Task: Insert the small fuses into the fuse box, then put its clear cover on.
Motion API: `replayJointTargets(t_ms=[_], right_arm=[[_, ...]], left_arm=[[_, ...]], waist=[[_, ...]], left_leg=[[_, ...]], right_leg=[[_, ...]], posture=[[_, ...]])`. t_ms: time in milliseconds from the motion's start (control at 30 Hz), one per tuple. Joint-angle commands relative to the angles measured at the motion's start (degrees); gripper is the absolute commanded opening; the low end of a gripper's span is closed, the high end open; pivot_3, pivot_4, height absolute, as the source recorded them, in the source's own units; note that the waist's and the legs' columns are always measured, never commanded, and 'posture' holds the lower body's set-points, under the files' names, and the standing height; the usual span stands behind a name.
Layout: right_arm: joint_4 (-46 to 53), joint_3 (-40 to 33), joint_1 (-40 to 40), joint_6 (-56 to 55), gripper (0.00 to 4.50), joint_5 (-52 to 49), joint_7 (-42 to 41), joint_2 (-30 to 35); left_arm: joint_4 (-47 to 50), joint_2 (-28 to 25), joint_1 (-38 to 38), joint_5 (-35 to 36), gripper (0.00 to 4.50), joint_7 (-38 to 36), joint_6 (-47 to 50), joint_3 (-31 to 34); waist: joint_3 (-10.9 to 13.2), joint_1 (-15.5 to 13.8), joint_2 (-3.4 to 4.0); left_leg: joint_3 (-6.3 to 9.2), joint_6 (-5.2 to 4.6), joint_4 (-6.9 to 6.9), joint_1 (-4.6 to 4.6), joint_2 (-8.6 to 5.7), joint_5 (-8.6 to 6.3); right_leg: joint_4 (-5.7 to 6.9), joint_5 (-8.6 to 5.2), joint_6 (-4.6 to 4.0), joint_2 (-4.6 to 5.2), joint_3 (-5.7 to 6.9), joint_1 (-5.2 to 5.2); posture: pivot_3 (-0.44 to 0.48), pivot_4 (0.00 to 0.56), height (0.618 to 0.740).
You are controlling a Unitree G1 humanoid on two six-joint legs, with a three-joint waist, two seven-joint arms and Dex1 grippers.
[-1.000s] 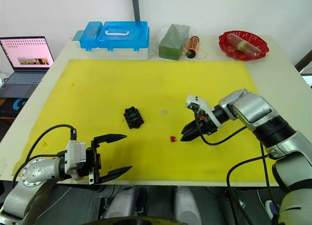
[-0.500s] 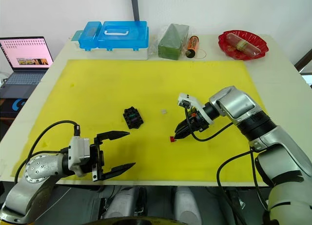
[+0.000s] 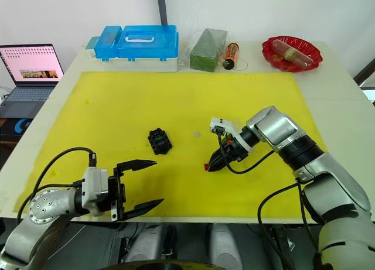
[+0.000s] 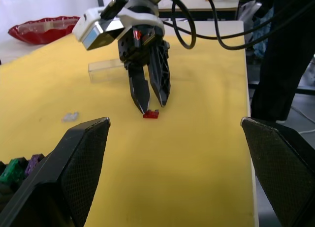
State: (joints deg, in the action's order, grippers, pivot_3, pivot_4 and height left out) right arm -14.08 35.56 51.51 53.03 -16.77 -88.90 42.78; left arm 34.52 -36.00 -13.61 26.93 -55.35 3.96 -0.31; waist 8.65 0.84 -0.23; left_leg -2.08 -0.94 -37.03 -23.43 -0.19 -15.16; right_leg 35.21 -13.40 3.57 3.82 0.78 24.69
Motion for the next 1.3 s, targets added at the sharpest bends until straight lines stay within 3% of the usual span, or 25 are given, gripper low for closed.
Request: replayJointTargets(t_ms=[33,333,433,567,833,1000,1167,1300], right_arm=[[-1.3,0.2,0.6,-0.5,1.91,1.4,-0.6,-1.3],[-6.8,0.1,2.3,-2.6,1.91,4.1,-1.8,-3.9],[-7.1,-0.1,2.5,-2.9,1.31,4.7,-2.5,-4.3],[-7.1,-0.4,2.6,-3.3,0.03,5.2,-3.2,-4.6],[-4.1,-1.7,1.9,-1.5,0.03,4.6,-3.6,-3.5],[3.1,-5.9,-0.1,6.4,0.03,0.7,-1.5,-1.5],[22.2,-30.4,-10.6,35.7,0.03,-7.1,15.5,-8.6],[37.0,-46.1,-26.7,39.5,0.03,-15.4,33.5,-16.6]], left_arm=[[2.9,-0.2,0.3,0.7,4.50,1.2,1.0,-0.5],[3.4,-0.1,1.0,1.0,4.50,2.0,2.1,-0.6],[3.1,0.0,0.7,0.9,4.50,2.1,1.8,-0.7],[2.6,0.2,0.2,0.6,4.50,1.7,1.2,-0.8],[1.5,0.3,-0.3,0.3,4.50,0.9,-0.1,-1.0],[1.1,0.1,-0.5,0.4,4.50,0.5,-0.6,-0.5],[1.2,0.2,-2.1,0.8,4.50,1.3,-0.9,1.3],[1.5,0.0,-1.9,1.1,4.50,1.6,-0.4,1.9]], waist=[[0.0,0.0,0.00],[0.0,0.2,0.01],[0.0,0.2,0.02],[0.0,0.1,0.02],[0.0,0.1,0.03],[0.0,0.0,0.03],[0.0,-0.1,0.03],[-0.1,-0.5,0.00]], left_leg=[[0.00,0.00,0.00,0.00,0.00,0.00],[0.00,0.00,0.00,0.02,0.00,0.00],[0.00,0.00,0.00,0.02,0.00,0.01],[0.00,0.00,0.00,0.01,-0.01,0.00],[0.00,0.01,0.00,0.02,-0.01,0.00],[0.00,0.01,0.01,0.01,-0.01,0.00],[0.00,0.04,0.05,-0.01,0.00,-0.02],[0.04,0.09,0.05,-0.01,0.00,-0.05]], right_leg=[[0.00,0.00,0.00,0.00,0.00,0.00],[0.03,0.00,0.00,0.00,0.00,0.00],[0.04,0.00,0.00,0.00,0.00,0.00],[0.04,0.00,0.00,0.00,0.00,0.00],[0.04,0.00,0.00,0.00,0.00,0.00],[0.04,0.00,0.00,0.00,0.00,0.01],[0.08,0.01,0.00,0.01,0.00,0.05],[0.12,0.01,0.00,0.01,0.01,0.00]], posture=[[0.000,0.150,0.740],[0.000,0.150,0.740],[0.000,0.150,0.740],[0.000,0.150,0.740],[0.000,0.150,0.740],[0.000,0.150,0.740],[0.000,0.150,0.740],[0.000,0.150,0.740]])
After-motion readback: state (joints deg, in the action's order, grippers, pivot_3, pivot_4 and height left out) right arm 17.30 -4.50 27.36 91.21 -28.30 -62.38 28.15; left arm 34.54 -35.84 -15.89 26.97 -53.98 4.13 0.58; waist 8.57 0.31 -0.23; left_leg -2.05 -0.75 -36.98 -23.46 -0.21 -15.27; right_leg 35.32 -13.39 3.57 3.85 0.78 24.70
